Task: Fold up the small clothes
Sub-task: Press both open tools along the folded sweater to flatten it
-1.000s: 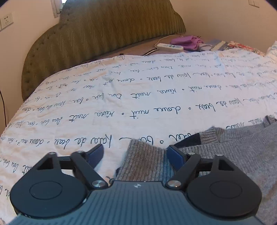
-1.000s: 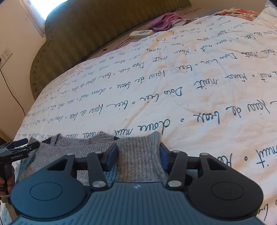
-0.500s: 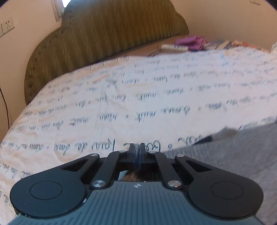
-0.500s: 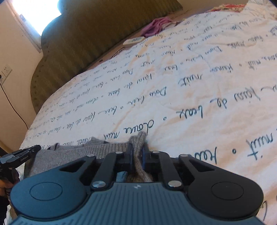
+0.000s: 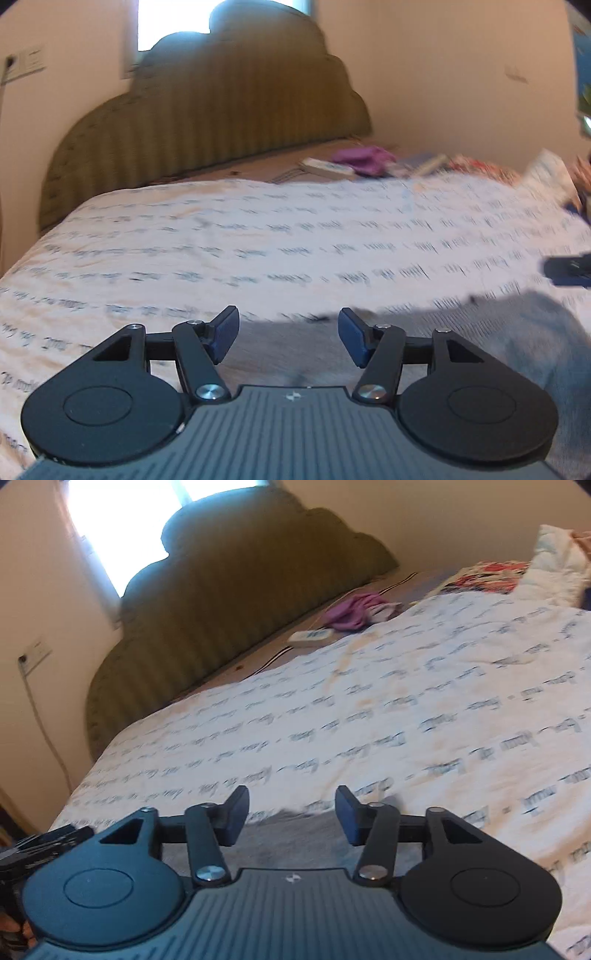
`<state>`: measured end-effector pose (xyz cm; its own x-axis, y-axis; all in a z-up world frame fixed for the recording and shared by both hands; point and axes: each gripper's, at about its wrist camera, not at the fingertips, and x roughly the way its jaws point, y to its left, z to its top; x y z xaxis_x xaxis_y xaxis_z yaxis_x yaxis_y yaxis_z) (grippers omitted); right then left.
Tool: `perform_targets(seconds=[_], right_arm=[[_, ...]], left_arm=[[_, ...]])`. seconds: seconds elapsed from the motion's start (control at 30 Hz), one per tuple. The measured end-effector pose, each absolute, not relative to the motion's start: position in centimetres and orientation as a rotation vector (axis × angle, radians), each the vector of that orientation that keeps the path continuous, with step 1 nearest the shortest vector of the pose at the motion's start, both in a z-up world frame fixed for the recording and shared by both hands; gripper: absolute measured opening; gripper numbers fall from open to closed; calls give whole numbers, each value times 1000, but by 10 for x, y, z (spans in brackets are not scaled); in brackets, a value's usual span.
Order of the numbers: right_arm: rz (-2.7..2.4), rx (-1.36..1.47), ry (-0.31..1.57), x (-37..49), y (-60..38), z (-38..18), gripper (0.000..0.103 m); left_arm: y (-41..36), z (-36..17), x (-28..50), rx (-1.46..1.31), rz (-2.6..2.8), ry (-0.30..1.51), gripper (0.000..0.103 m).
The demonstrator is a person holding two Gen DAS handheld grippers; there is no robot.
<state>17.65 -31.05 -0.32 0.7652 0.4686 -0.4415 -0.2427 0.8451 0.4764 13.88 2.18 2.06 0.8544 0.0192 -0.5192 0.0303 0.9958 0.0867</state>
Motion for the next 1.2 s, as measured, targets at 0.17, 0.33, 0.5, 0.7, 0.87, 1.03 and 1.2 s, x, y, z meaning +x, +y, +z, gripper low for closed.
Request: perform_targets(seconds=[0.17,0.33,0.5,0.7,0.87,1.03,1.2], right_arm=[[325,259,665,186,-269,-37,54],[301,253,630,185,-282,-68,56],[289,242,640,185,-281,-63,56],[264,280,585,158,-285,-34,59],[218,170,640,173,-277,-53,75],[279,302,613,178,-296,-71,81],[271,289,606,175,-293,-70,81]], left_arm=[[2,-27,154,131,10,683,67],[10,-41,155,104,28,648,74],[12,-40,155,91,19,648,74],[13,-40,154,80,15,648,75],[13,-40,154,78,16,647,76],[13,-40,154,70,20,645,77],[19,-23,123,63,152,560,80]])
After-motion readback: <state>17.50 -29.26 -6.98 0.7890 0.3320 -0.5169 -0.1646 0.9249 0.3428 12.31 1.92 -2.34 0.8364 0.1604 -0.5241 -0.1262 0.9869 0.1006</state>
